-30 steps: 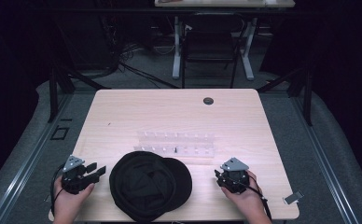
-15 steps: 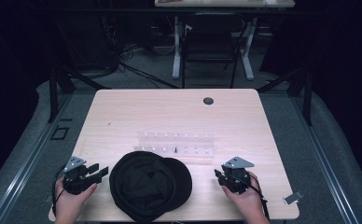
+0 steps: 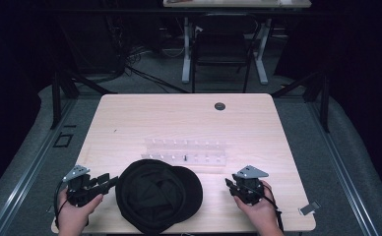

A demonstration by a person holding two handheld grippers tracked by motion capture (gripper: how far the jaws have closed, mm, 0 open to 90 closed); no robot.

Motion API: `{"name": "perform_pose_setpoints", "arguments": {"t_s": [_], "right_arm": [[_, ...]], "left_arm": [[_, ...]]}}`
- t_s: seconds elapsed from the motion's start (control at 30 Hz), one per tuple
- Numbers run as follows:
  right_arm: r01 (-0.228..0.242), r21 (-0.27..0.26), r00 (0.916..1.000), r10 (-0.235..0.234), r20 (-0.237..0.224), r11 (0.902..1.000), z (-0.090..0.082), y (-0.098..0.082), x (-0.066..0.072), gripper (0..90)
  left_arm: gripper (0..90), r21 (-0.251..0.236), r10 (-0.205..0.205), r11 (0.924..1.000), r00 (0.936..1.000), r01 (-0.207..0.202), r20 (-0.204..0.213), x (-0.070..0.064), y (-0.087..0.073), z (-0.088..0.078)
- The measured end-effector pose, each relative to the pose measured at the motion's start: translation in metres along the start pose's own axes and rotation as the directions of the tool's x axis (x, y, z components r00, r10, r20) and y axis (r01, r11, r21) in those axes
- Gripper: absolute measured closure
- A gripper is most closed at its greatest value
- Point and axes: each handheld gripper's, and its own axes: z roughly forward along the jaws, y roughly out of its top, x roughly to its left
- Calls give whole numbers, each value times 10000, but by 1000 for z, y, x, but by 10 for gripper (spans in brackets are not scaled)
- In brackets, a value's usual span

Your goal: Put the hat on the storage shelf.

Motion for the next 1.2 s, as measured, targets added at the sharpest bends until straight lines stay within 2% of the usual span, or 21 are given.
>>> {"name": "perform_pose_setpoints", "arguments": {"t_s": [0.07, 0.17, 0.23, 0.27, 0.33, 0.43, 0.47, 0.63, 0.7, 0.8, 0.97, 1.17, 1.2], "right_arm": [[-10, -286, 9999, 7, -109, 9996, -3, 2, 3, 656], [6, -668, 9990, -36, -451, 9978, -8, 6, 10, 676], [177, -811, 9978, -227, -618, 9965, -11, 10, 15, 690], [267, -842, 9971, -325, -684, 9961, -12, 11, 18, 695], [444, -938, 9951, -523, -843, 9946, -14, 13, 24, 695], [720, -930, 9922, -809, -952, 9931, -15, 16, 31, 697], [710, -1001, 9918, -809, -987, 9924, -15, 16, 33, 698], [723, -1019, 9899, -839, -1146, 9922, -14, 18, 36, 713], [689, -1058, 9877, -828, -1325, 9920, -13, 20, 39, 744], [875, -990, 9825, -1023, -1556, 9912, -13, 24, 44, 776], [1122, -1010, 9751, -1290, -1801, 9885, -14, 28, 52, 780], [1253, -1080, 9692, -1449, -1992, 9862, -14, 30, 58, 779], [1278, -1101, 9660, -1488, -2115, 9857, -14, 30, 60, 779]], "left_arm": [[538, 195, -108, 9998, 9998, 104, 193, -3, -3, -1], [549, 499, -100, 9987, 9999, 95, 97, -5, -9, -2], [564, 657, -89, 9978, 9999, 83, 97, -4, -9, -1], [569, 520, -181, 9985, 9998, 178, 54, -3, -10, 0], [587, 579, -229, 9981, 9996, 219, 168, -3, -11, 3], [594, 927, -139, 9956, 9997, 118, 224, -3, -12, 6], [601, 814, -135, 9966, 9998, 123, 141, -3, -12, 8], [608, 952, -336, 9950, 9992, 315, 208, 0, -14, 10], [640, 1075, -398, 9935, 9987, 362, 311, 1, -15, 11], [714, 1215, -464, 9918, 9976, 399, 516, 1, -15, 13], [821, 1378, -402, 9900, 9967, 302, 706, -1, -12, 12], [845, 1025, -572, 9936, 9939, 474, 946, -3, -6, 5], [845, 1025, -572, 9936, 9939, 474, 946, -3, -6, 5]]}}
